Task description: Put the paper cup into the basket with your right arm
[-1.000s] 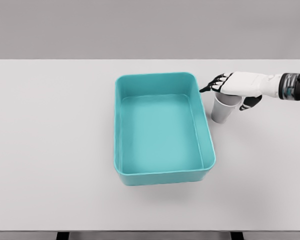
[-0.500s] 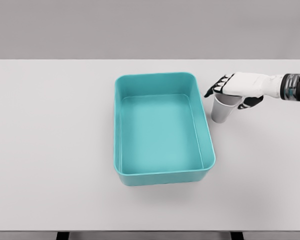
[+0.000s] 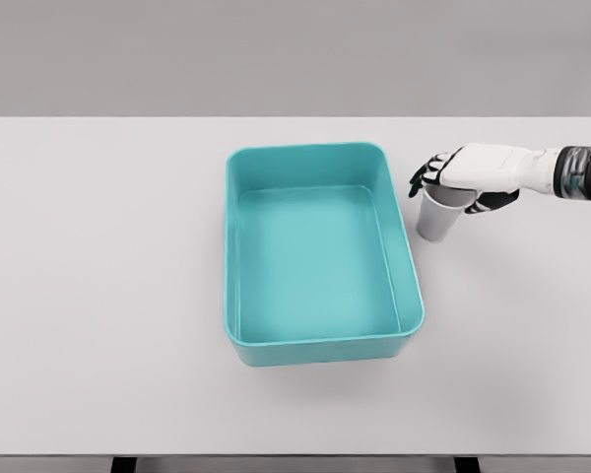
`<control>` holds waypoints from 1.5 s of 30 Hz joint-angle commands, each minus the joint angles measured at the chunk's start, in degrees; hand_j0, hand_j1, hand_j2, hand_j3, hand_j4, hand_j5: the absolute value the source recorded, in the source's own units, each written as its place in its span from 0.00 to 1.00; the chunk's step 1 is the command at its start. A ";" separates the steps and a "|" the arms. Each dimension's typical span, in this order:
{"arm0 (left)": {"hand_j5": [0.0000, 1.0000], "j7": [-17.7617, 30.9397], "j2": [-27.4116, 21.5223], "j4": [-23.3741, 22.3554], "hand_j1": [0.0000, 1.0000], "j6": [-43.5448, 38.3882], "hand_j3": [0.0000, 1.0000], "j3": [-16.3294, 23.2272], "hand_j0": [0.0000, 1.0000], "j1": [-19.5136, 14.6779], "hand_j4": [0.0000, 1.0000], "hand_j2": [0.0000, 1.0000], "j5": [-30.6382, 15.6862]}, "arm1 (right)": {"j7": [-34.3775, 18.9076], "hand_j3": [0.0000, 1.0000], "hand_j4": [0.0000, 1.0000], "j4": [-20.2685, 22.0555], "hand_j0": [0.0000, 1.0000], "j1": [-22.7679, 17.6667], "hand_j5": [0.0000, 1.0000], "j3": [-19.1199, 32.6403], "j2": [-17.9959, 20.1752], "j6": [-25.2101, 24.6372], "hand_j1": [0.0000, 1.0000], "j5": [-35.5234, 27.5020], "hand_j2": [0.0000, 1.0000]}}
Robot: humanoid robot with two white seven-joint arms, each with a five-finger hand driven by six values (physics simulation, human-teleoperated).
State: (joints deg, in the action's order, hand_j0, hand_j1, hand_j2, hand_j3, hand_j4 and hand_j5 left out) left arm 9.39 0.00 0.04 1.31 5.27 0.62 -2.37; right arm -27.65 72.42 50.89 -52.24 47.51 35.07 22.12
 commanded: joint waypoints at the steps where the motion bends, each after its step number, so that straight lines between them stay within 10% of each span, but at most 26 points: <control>1: 1.00 0.01 0.00 -0.04 1.00 0.01 1.00 0.00 1.00 0.00 1.00 1.00 0.00 | -0.04 0.59 0.59 0.00 0.59 0.00 0.59 0.03 0.03 -0.07 0.59 -0.24 0.59; 45: 1.00 0.01 0.00 -0.04 1.00 0.01 1.00 0.00 1.00 0.00 1.00 1.00 0.00 | -0.13 0.53 0.53 0.35 0.53 12.30 0.53 0.12 -5.50 -0.07 0.53 -0.59 0.53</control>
State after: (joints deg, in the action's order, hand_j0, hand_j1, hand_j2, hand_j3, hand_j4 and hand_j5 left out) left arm 9.39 0.00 0.04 1.31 5.27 0.62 -2.37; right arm -27.81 72.84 63.19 -52.21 43.06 35.10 21.75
